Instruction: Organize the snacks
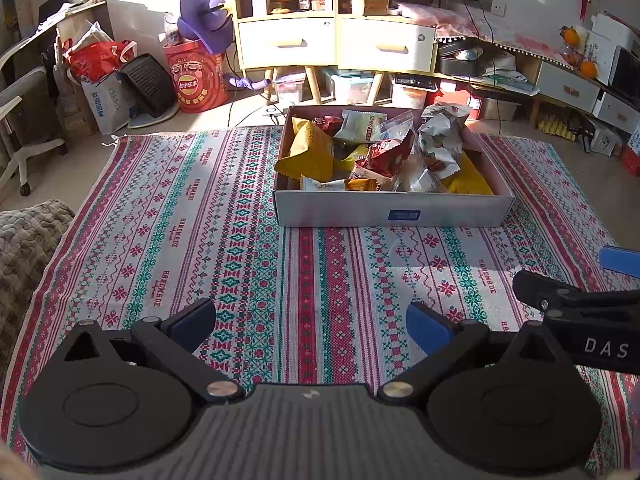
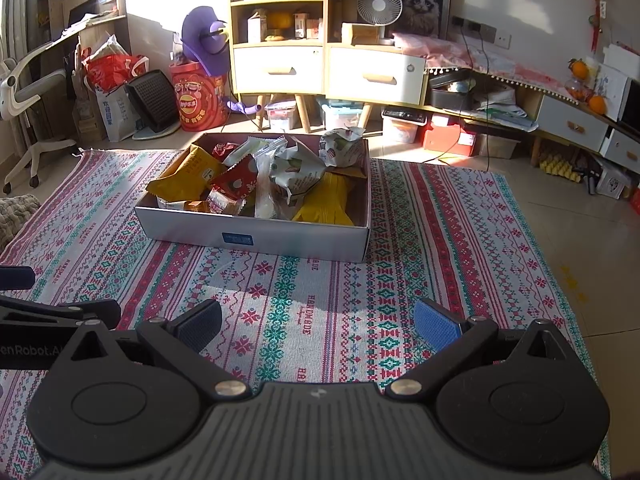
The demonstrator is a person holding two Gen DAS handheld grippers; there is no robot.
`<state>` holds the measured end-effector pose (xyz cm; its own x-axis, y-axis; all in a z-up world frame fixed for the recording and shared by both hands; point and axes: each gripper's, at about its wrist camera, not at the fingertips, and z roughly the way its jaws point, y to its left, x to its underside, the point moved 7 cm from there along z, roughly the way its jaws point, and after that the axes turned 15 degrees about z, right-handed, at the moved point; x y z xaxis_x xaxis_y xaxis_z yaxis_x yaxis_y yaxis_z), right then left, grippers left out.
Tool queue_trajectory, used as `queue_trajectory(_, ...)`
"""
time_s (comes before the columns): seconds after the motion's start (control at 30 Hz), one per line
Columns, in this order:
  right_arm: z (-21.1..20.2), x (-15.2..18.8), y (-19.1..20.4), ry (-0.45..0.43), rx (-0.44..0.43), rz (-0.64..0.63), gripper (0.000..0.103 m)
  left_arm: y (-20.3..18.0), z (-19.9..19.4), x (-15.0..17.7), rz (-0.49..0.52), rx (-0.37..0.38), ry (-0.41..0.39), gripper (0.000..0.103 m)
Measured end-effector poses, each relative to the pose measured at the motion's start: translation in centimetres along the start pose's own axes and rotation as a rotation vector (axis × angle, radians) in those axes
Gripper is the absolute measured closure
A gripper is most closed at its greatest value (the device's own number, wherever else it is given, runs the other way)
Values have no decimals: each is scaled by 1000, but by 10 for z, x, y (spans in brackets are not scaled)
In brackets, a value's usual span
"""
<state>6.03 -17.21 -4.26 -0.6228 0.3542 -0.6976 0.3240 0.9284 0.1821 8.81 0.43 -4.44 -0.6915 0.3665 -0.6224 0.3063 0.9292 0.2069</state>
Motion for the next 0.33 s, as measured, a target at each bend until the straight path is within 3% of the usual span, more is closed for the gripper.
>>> queue_trajectory(0.33,0,0,0,0,1,0,1,0,2,2,4,3,4,0)
